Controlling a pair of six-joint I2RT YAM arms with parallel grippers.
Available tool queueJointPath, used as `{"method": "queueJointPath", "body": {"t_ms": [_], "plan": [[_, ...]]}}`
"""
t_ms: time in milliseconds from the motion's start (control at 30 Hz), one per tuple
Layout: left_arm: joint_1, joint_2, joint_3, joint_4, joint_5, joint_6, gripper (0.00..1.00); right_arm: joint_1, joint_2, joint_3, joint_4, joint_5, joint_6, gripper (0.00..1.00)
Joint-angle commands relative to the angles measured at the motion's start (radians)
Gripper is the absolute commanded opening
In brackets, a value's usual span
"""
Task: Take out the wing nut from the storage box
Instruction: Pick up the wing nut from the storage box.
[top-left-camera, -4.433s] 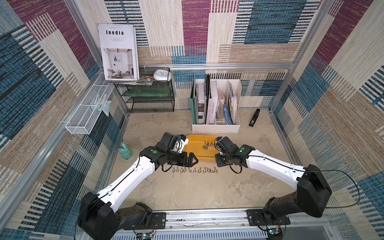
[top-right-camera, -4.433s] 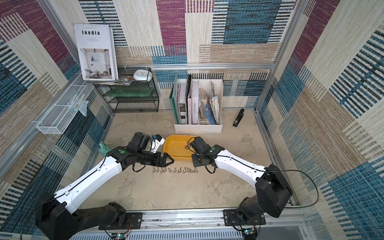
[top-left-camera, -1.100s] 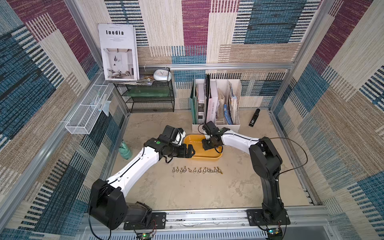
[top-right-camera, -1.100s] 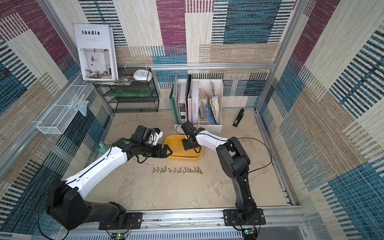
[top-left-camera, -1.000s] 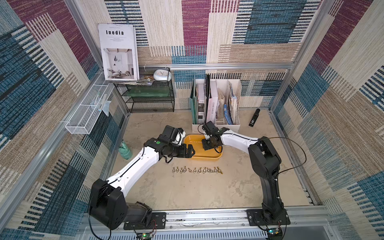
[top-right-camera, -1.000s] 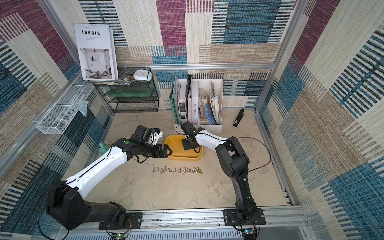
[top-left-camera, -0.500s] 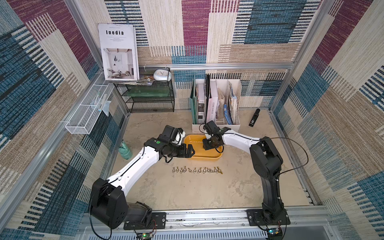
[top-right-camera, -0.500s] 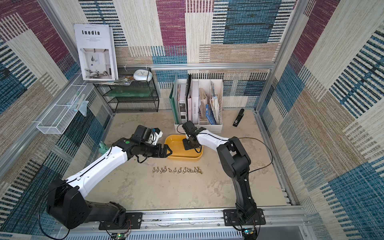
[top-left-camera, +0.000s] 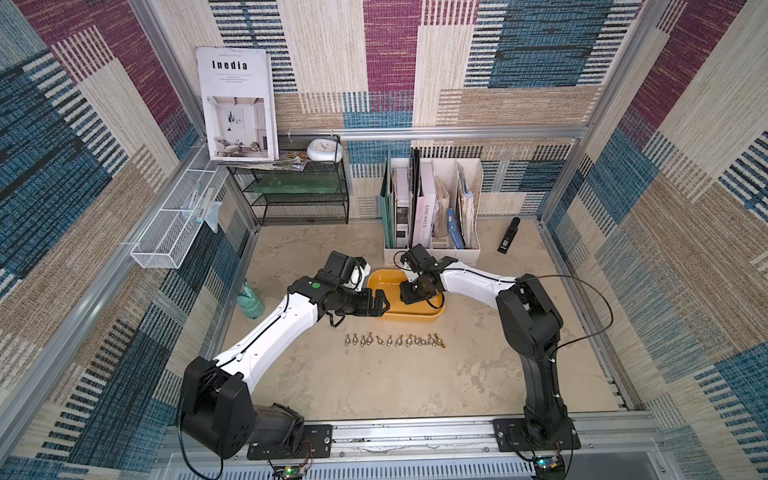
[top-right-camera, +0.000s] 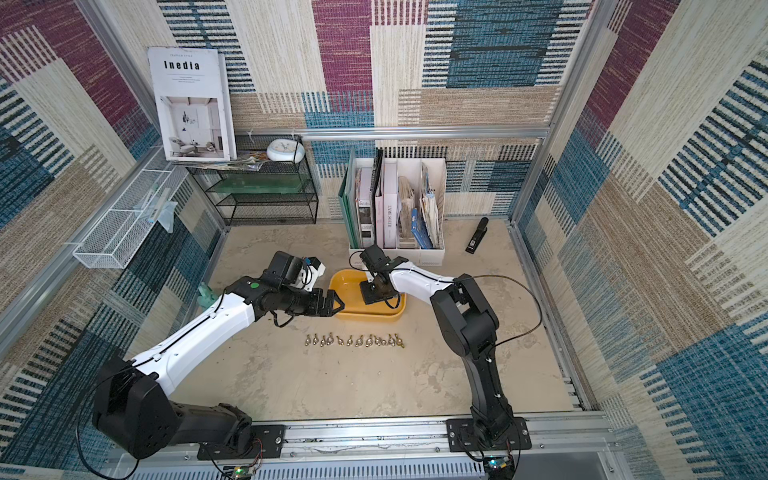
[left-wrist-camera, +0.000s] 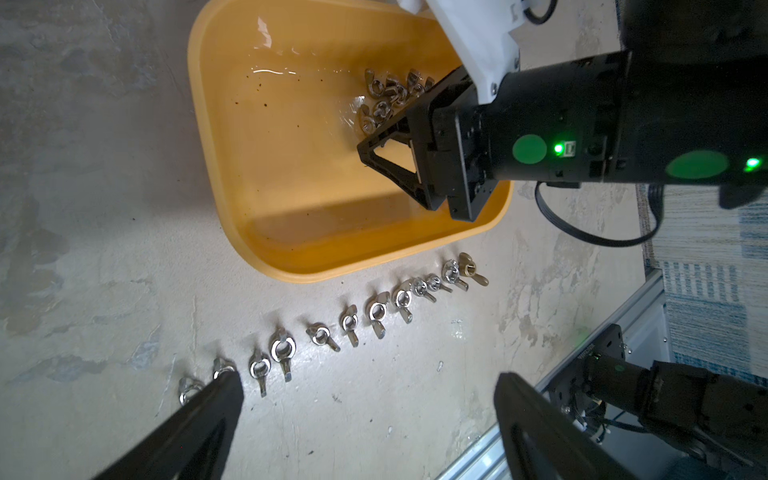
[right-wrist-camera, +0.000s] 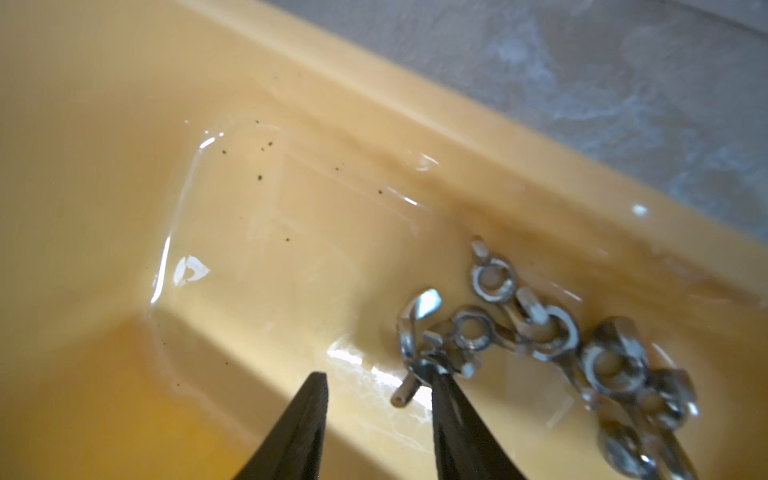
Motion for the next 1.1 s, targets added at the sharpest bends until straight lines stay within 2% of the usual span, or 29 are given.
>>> {"method": "queueJointPath", "body": {"t_ms": [0,267,467,767,1067], "plan": [[0.001,-0.010,-0.002,0.006,0.007,0.006,0.99,0.009,0.006,0.018,0.001,-0.009,0.009,0.46],[0.001,-0.012,-0.005,0.011,0.010,0.004,0.99,0.010,-0.008,0.017,-0.022,0.044,-0.003,0.46],[0.000,-0.019,-0.009,0.011,0.012,0.003,0.99,0.010,-0.002,0.014,-0.047,0.080,0.037,0.40],[0.002,-0.024,-0.012,0.010,0.013,0.004,0.99,0.009,0.017,0.029,-0.082,0.144,0.074,0.40],[0.002,-0.022,-0.016,0.017,0.017,-0.001,0.99,0.008,-0.018,-0.012,-0.076,0.154,0.082,0.36]]}}
